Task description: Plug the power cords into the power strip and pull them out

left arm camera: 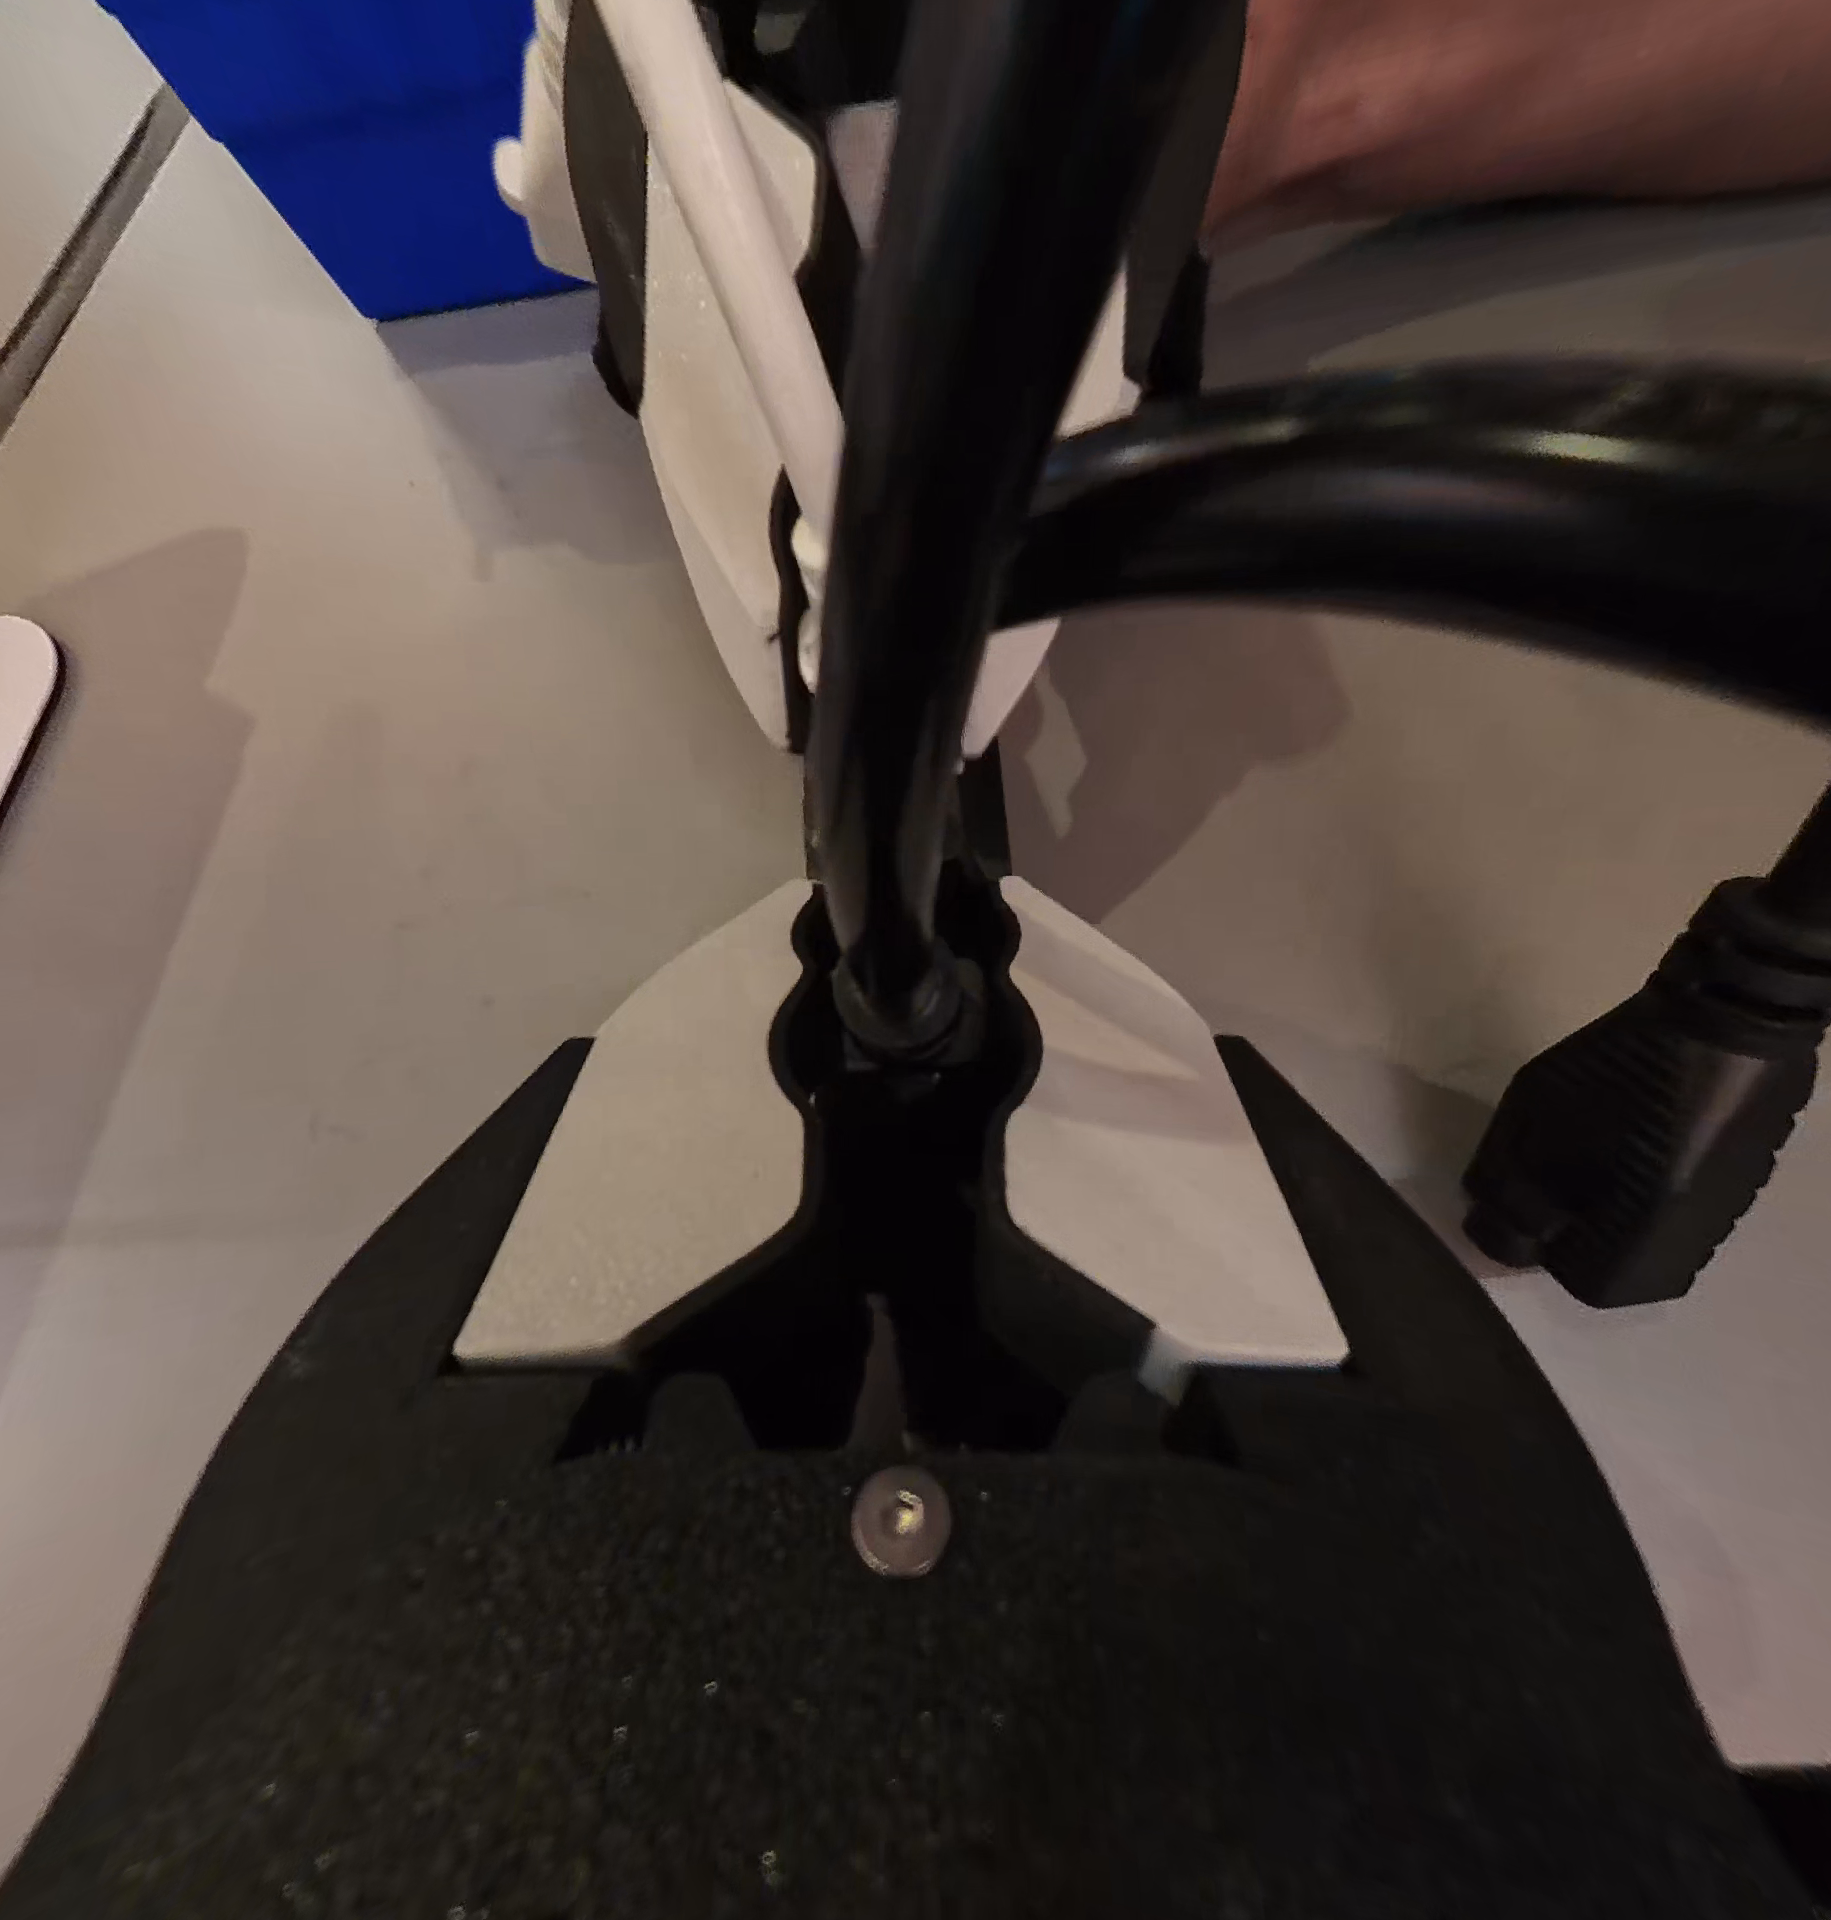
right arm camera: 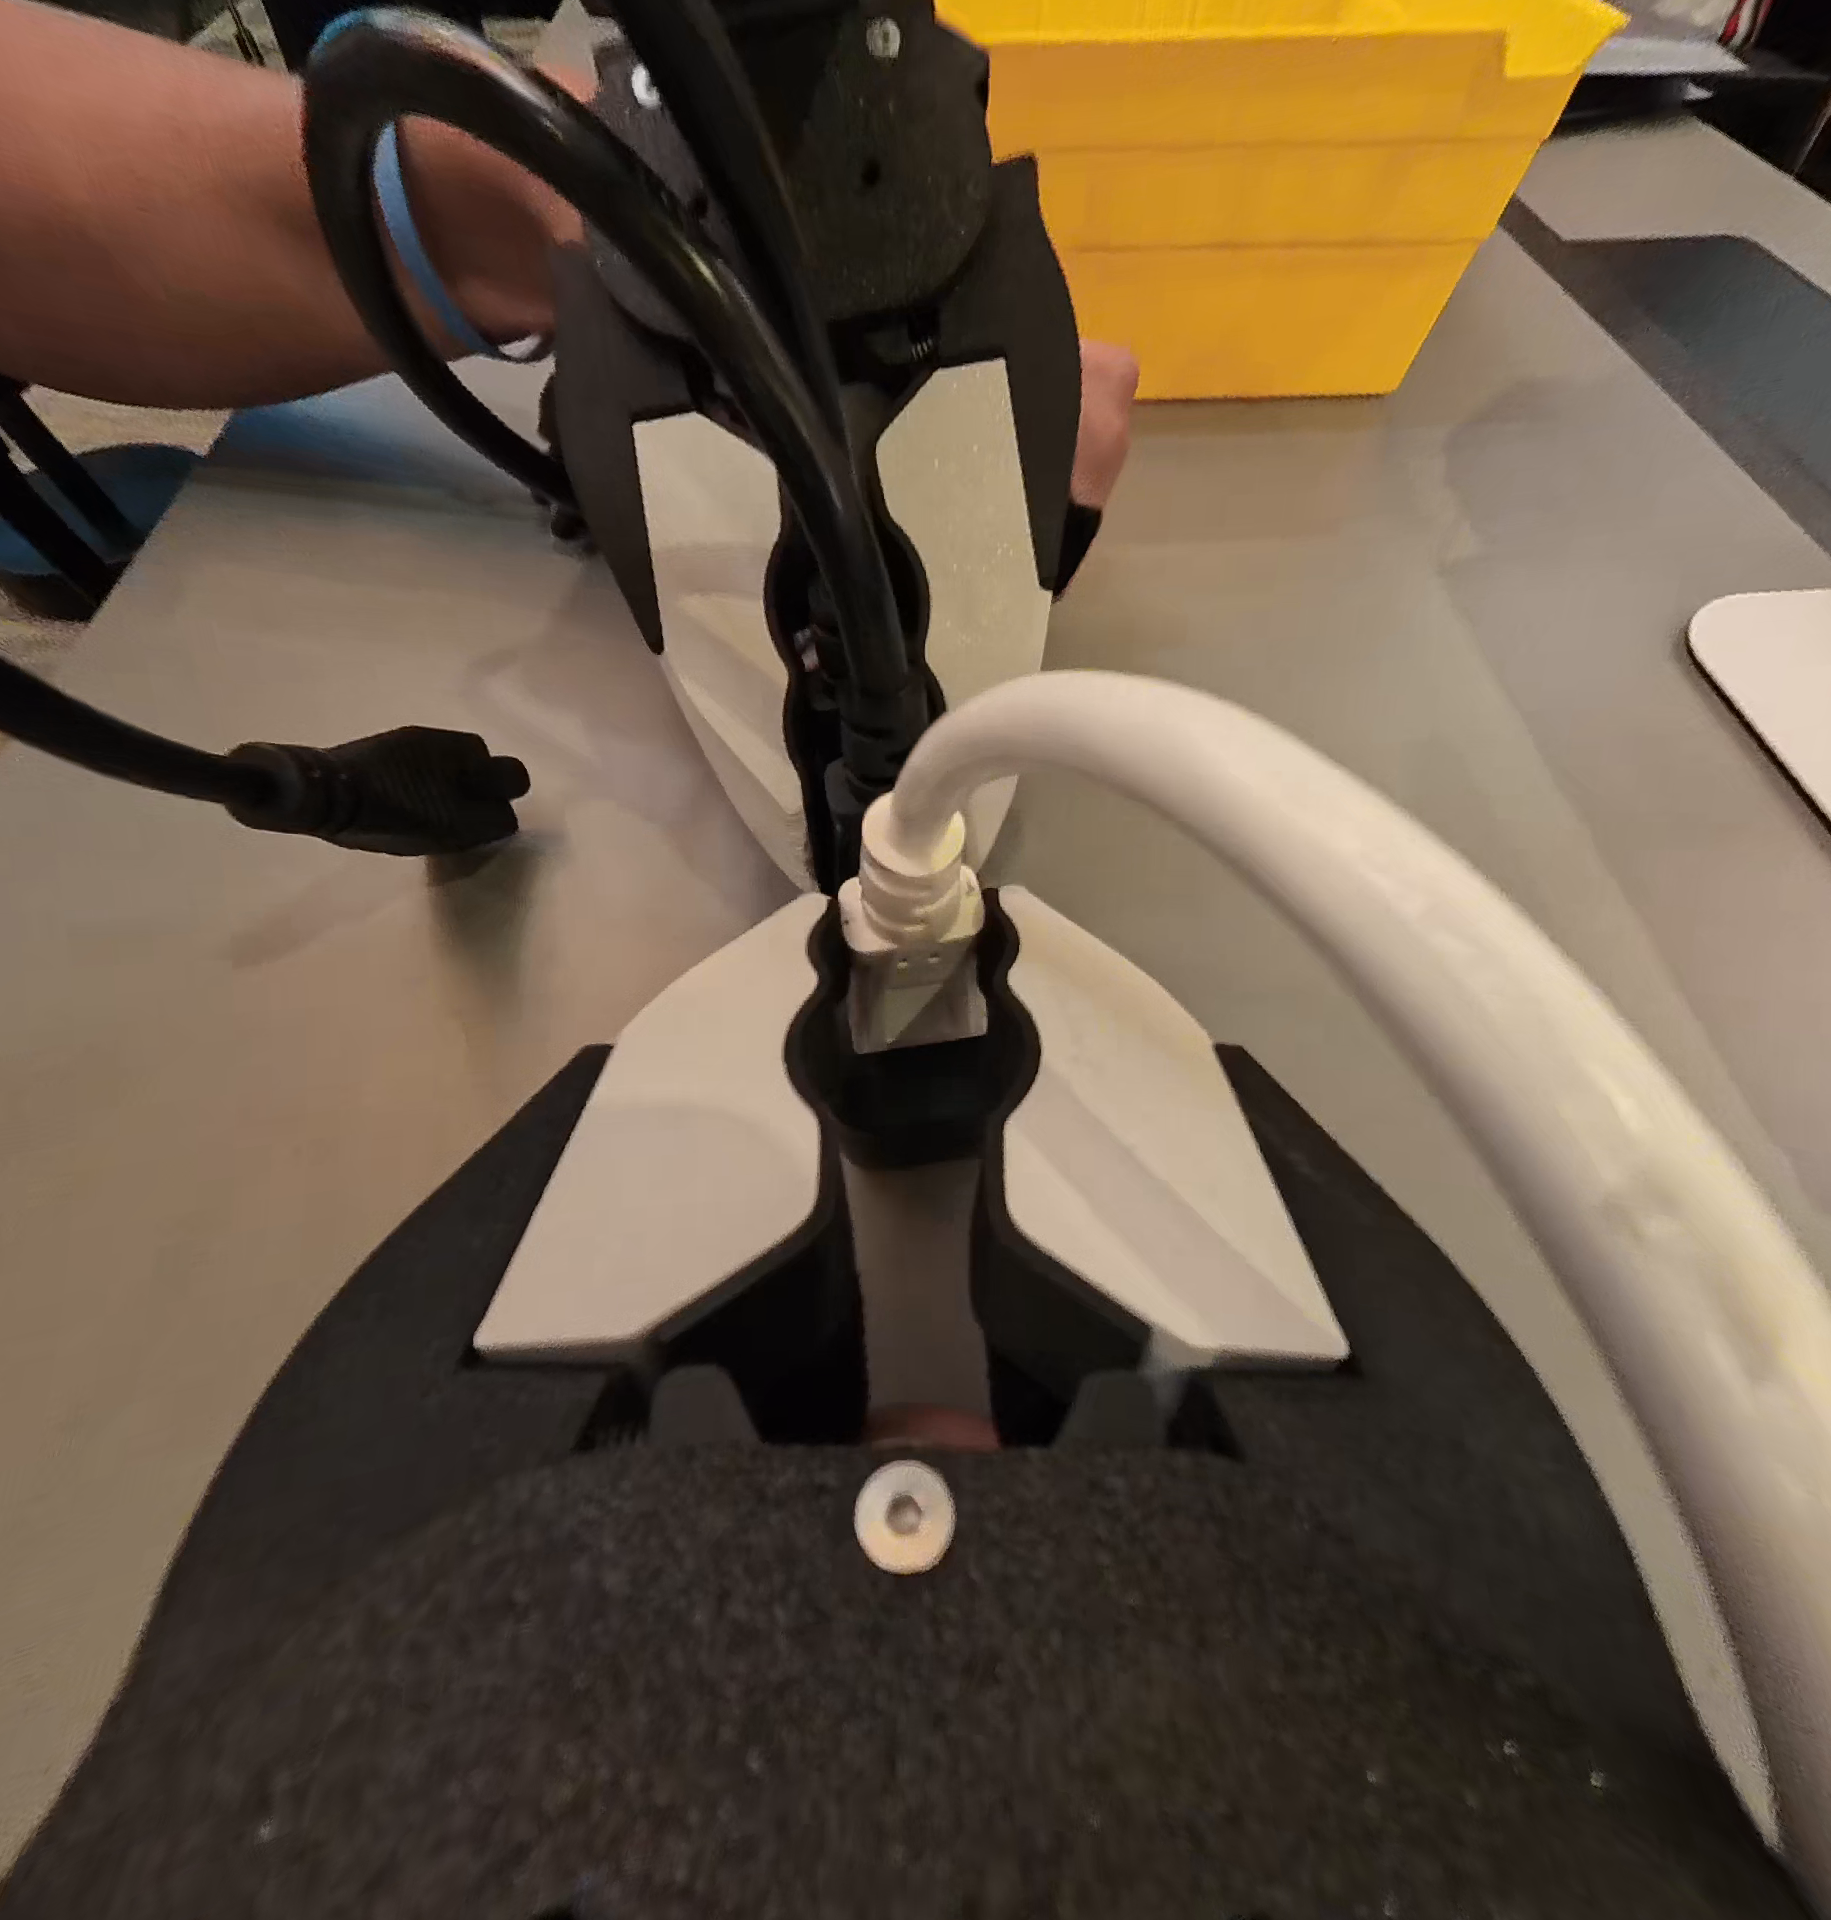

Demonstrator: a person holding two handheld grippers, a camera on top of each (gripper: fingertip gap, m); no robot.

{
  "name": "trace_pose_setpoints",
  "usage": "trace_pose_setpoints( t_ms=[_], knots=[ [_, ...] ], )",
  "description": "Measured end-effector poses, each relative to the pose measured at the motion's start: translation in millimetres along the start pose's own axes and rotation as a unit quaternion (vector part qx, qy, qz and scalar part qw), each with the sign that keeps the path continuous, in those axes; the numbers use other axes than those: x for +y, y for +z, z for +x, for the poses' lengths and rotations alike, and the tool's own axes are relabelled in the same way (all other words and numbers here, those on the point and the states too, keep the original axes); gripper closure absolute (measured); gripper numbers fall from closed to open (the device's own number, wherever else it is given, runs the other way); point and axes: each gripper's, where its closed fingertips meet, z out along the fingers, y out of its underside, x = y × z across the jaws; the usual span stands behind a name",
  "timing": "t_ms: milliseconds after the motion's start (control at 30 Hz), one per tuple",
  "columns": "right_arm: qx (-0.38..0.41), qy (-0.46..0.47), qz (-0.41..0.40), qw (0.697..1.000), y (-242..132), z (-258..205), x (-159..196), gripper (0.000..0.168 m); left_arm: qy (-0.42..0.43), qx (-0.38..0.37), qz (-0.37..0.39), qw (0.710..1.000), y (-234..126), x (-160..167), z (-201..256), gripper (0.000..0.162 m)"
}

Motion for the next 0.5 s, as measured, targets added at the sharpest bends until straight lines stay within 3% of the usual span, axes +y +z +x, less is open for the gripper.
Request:
trace_pose_setpoints(
  t_ms=[267, 500],
  knots=[
    [-0.016, 0.039, 0.058, 0.997, -8, 2, -13, 0.146, -0.019, -0.004, 0.035, 0.999, -2, -9, -3, 0.135],
    [-0.020, 0.089, -0.057, 0.994, 12, 3, 2, 0.144, -0.015, -0.007, -0.064, 0.998, -10, 14, -3, 0.135]
  ],
)
